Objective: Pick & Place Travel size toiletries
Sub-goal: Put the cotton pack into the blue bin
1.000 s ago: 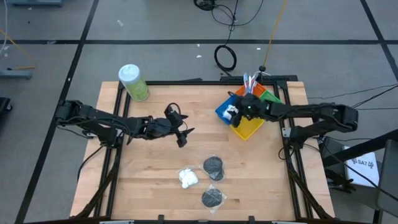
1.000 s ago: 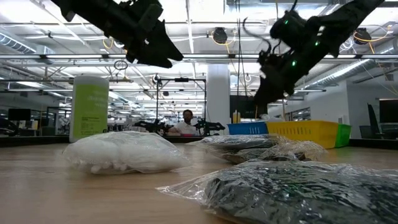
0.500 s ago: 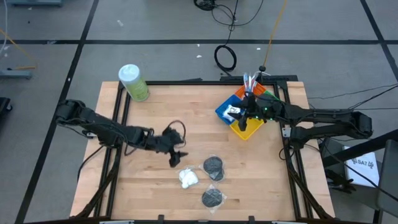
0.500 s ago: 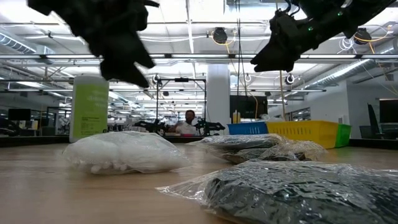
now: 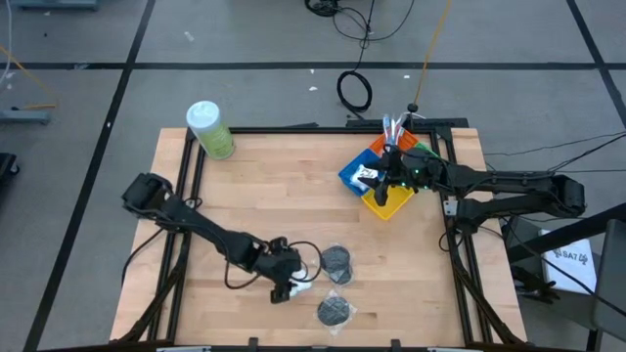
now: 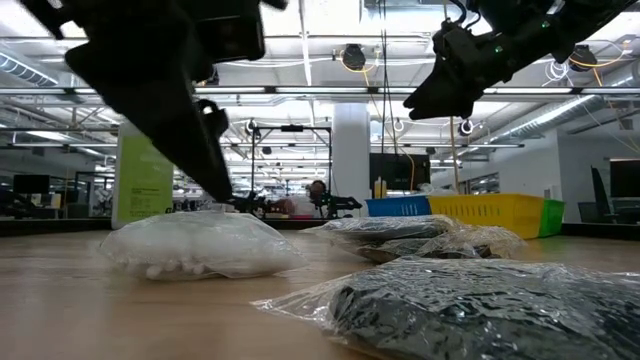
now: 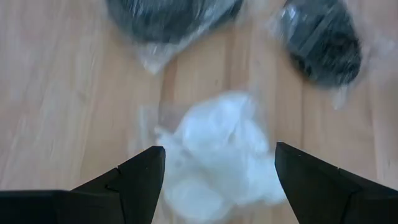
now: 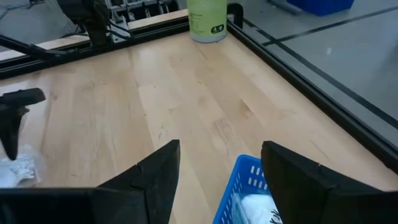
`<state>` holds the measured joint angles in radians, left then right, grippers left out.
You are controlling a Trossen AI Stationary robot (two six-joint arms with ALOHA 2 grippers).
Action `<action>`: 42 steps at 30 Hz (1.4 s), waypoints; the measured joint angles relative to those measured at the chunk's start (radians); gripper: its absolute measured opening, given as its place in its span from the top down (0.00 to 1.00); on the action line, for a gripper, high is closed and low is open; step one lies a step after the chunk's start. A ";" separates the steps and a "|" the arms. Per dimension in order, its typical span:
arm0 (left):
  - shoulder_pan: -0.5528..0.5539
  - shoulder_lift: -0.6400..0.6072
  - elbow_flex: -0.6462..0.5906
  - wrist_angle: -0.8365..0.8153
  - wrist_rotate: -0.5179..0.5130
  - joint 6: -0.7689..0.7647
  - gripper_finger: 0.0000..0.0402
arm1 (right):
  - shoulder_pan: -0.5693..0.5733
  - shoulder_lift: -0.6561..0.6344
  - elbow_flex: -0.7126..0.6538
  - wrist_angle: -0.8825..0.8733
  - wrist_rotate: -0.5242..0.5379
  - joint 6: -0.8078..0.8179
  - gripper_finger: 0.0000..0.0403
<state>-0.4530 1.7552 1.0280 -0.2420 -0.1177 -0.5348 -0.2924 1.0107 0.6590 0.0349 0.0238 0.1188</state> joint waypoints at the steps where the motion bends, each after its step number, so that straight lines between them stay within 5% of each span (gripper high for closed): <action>1: 0.001 0.007 0.010 0.004 0.000 0.002 0.26 | 0.000 0.000 0.000 -0.002 0.000 0.000 0.47; 16: 0.013 0.058 0.009 -0.139 0.016 -0.155 0.28 | 0.000 0.000 0.000 -0.004 -0.005 -0.007 0.47; 29: 0.037 0.075 0.011 -0.119 0.086 -0.155 0.75 | 0.000 0.000 -0.001 -0.011 -0.007 -0.018 0.47; 35: 0.077 0.055 0.063 -0.256 0.088 -0.059 0.98 | 0.000 0.000 -0.001 -0.010 -0.007 -0.018 0.47; 39: 0.101 0.011 0.125 -0.400 -0.018 0.036 0.98 | 0.000 0.000 -0.001 -0.014 -0.008 -0.006 0.47; 42: 0.120 -0.033 0.174 -0.487 -0.191 0.137 0.99 | 0.007 0.000 -0.005 -0.002 -0.004 0.012 0.47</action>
<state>-0.3335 1.7227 1.2024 -0.7292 -0.3086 -0.3983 -0.2851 1.0103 0.6543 0.0328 0.0195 0.1309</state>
